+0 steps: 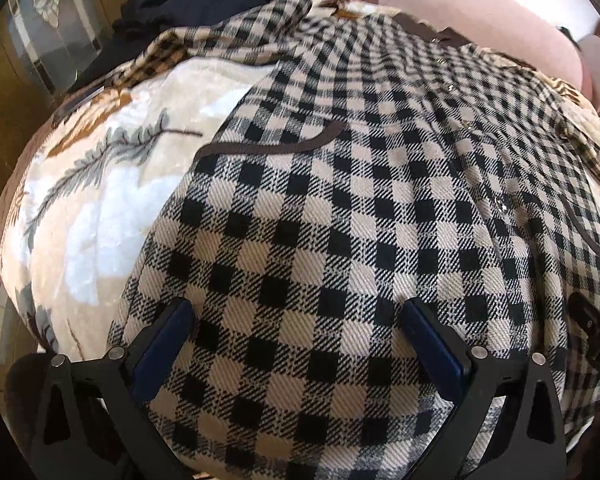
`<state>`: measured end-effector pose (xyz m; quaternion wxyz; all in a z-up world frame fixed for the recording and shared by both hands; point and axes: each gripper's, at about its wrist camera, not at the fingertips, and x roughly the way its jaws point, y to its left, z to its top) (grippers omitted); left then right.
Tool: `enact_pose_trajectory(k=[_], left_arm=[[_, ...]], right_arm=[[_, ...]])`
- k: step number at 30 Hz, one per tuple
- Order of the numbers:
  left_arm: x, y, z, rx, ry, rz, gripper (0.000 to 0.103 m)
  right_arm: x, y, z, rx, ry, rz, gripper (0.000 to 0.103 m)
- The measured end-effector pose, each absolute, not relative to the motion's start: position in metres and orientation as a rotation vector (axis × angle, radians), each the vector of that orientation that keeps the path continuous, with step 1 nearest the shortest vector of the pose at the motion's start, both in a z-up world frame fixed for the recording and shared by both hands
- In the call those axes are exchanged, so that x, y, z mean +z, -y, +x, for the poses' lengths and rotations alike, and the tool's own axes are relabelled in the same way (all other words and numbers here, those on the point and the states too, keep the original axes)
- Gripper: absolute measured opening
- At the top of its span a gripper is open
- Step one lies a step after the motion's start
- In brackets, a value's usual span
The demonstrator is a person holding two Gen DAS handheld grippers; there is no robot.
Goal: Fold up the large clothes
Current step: 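Hover both grippers over the checked shirt body, positioning above it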
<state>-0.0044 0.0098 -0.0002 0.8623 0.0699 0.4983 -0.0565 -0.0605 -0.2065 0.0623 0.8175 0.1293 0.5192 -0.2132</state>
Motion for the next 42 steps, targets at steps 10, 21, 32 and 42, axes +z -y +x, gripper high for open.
enact_pose_trajectory(k=[10, 21, 32, 42], left_arm=[[-0.003, -0.01, -0.014, -0.11, -0.945, 0.144, 0.103], [0.036, -0.021, -0.028, -0.168, -0.946, 0.148, 0.097], [0.055, -0.027, -0.032, -0.23, -0.957, 0.098, 0.096], [0.057, -0.048, -0.025, -0.223, -0.966, 0.049, 0.096]], right_arm=[[0.059, 0.196, -0.067, -0.493, -0.999, 0.234, 0.103], [0.087, 0.206, -0.076, -0.449, -0.996, 0.301, 0.099], [0.129, 0.177, -0.08, -0.469, -0.892, 0.171, 0.099], [0.126, 0.159, -0.067, -0.419, -0.955, 0.144, 0.099]])
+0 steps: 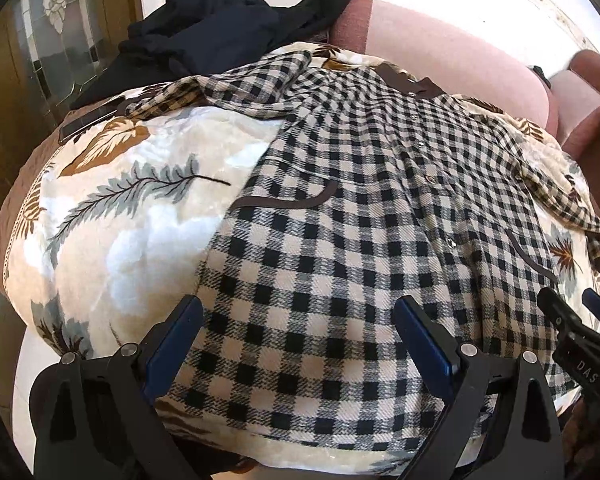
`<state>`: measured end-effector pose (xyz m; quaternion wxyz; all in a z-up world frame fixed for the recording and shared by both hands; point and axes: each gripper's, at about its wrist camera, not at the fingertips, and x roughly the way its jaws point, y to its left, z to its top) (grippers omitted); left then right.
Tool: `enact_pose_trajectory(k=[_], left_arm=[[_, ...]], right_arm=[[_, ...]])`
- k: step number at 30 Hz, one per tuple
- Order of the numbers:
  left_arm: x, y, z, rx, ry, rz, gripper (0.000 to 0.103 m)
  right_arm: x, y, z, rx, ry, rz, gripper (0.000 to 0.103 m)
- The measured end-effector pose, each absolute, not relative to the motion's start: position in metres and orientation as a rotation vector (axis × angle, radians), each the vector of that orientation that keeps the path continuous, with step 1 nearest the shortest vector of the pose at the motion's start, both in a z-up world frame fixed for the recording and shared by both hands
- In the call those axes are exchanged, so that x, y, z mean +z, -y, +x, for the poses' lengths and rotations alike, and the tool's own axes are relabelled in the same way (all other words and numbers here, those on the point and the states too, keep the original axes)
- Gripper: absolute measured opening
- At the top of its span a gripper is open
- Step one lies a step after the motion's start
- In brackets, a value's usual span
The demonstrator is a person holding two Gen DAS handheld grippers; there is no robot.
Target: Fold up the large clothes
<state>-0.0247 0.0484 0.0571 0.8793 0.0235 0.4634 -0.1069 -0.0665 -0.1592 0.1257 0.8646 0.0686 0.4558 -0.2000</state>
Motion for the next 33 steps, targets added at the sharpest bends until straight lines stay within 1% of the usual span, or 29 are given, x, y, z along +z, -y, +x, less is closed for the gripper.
enact_pose_trajectory(k=[12, 16, 20, 25, 30, 33], left_arm=[[0.046, -0.074, 0.002, -0.164, -0.982, 0.014, 0.097], [0.045, -0.081, 0.024, -0.182, -0.978, -0.01, 0.097], [0.045, -0.105, 0.074, -0.189, -0.98, -0.148, 0.096], [0.044, -0.143, 0.157, -0.155, -0.958, -0.312, 0.096], [0.033, -0.19, 0.229, -0.153, -0.96, -0.563, 0.096], [0.022, -0.213, 0.257, -0.157, -0.961, -0.675, 0.096]], right_arm=[[0.119, 0.148, -0.05, -0.396, -0.982, 0.102, 0.099], [0.114, 0.147, -0.044, -0.39, -0.995, 0.089, 0.099], [0.109, 0.147, -0.037, -0.386, -1.013, 0.08, 0.099], [0.105, 0.147, -0.03, -0.389, -1.028, 0.061, 0.099], [0.097, 0.145, -0.021, -0.387, -1.054, 0.038, 0.099], [0.093, 0.144, -0.016, -0.387, -1.066, 0.026, 0.099]])
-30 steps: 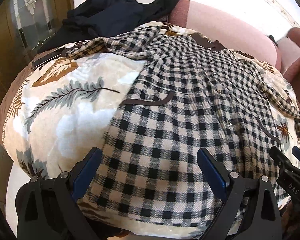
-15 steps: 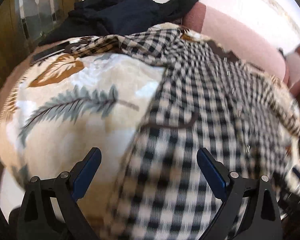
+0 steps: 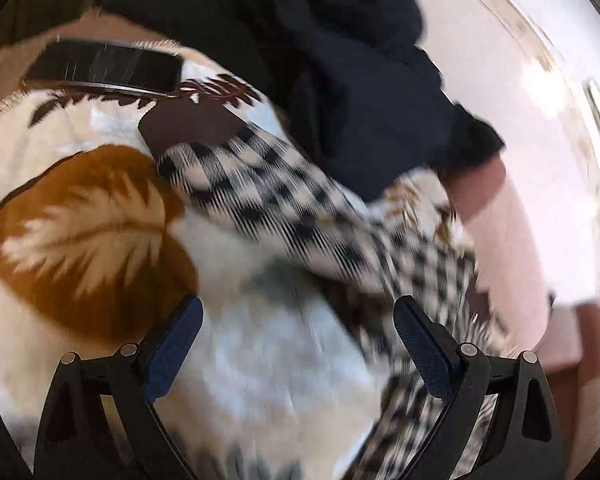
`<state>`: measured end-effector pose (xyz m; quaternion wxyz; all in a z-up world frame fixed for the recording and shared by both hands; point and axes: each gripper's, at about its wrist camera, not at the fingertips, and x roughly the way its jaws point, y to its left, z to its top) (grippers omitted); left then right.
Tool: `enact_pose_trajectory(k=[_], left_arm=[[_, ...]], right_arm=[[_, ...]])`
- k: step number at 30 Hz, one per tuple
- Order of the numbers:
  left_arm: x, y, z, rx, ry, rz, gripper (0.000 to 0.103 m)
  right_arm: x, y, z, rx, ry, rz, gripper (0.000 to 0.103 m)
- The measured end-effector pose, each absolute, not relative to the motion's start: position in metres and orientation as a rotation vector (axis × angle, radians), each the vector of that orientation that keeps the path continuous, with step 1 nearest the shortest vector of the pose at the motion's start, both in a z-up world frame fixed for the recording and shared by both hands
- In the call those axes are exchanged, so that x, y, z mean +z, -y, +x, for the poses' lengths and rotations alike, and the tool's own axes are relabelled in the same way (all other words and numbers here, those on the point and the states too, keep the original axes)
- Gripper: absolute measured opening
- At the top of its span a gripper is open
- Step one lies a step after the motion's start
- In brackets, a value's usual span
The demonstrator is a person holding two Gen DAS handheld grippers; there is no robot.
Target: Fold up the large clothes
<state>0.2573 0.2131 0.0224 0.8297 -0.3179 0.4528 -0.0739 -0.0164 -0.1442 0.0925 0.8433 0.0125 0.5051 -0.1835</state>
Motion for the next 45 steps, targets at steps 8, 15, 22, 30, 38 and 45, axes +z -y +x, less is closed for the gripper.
enact_pose_trajectory(k=[8, 15, 22, 30, 38, 45], left_arm=[[0.01, -0.247, 0.313, -0.166, -0.92, -0.824, 0.073], [0.023, -0.271, 0.331, -0.072, -0.893, -0.756, 0.002], [0.061, -0.307, 0.312, 0.159, -0.743, -0.655, 0.003], [0.072, -0.294, 0.307, 0.204, -0.717, -0.554, 0.003], [0.087, -0.287, 0.299, 0.19, -0.687, -0.545, 0.003], [0.104, -0.267, 0.289, 0.154, -0.657, -0.537, 0.003]], right_arm=[[0.082, 0.137, 0.0, -0.395, -1.098, -0.018, 0.099], [0.086, 0.124, 0.019, -0.36, -1.087, -0.067, 0.09], [0.106, 0.121, 0.057, -0.323, -1.029, -0.029, 0.09], [0.111, 0.118, 0.134, -0.239, -0.979, 0.071, 0.088], [0.052, 0.111, 0.203, -0.167, -1.125, 0.184, 0.069], [0.055, 0.118, 0.206, -0.166, -1.114, 0.205, 0.07]])
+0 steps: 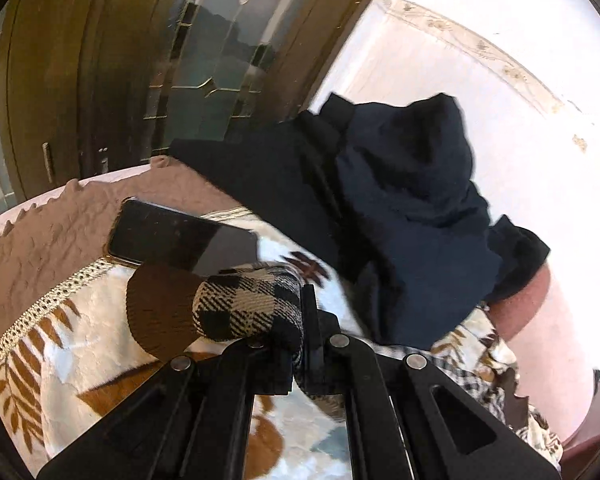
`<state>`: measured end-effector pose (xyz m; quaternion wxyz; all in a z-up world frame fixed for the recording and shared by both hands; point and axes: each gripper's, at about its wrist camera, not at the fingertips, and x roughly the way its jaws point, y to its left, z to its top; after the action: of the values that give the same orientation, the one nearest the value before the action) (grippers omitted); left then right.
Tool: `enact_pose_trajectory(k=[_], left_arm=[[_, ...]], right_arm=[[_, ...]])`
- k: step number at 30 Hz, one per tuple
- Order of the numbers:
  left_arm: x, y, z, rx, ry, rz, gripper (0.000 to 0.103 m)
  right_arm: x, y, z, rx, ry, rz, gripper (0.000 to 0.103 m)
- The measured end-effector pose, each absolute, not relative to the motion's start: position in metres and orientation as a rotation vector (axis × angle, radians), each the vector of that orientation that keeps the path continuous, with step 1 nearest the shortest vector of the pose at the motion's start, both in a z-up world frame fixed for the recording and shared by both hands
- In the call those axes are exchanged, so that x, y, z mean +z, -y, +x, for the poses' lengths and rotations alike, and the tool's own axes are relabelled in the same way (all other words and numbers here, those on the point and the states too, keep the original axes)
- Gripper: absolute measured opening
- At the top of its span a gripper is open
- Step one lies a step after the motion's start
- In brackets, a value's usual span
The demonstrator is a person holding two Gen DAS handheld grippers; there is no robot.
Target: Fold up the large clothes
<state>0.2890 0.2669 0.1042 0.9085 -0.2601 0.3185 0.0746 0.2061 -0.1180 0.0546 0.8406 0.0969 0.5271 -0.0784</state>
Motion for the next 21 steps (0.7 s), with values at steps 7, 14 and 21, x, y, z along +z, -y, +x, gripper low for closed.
enact_pose_trajectory(k=[7, 14, 21], left_arm=[[0.132, -0.18, 0.274, -0.056, -0.625, -0.405, 0.003], [0.115, -0.031, 0.237, -0.462, -0.714, -0.191, 0.003], [0.059, 0.073, 0.182, -0.765, -0.885, 0.064, 0.046]], right_arm=[[0.078, 0.168, 0.159, -0.208, -1.063, 0.317, 0.07], [0.093, 0.223, 0.108, -0.316, -1.012, 0.349, 0.07], [0.087, 0.258, 0.09, -0.378, -1.013, 0.421, 0.07]])
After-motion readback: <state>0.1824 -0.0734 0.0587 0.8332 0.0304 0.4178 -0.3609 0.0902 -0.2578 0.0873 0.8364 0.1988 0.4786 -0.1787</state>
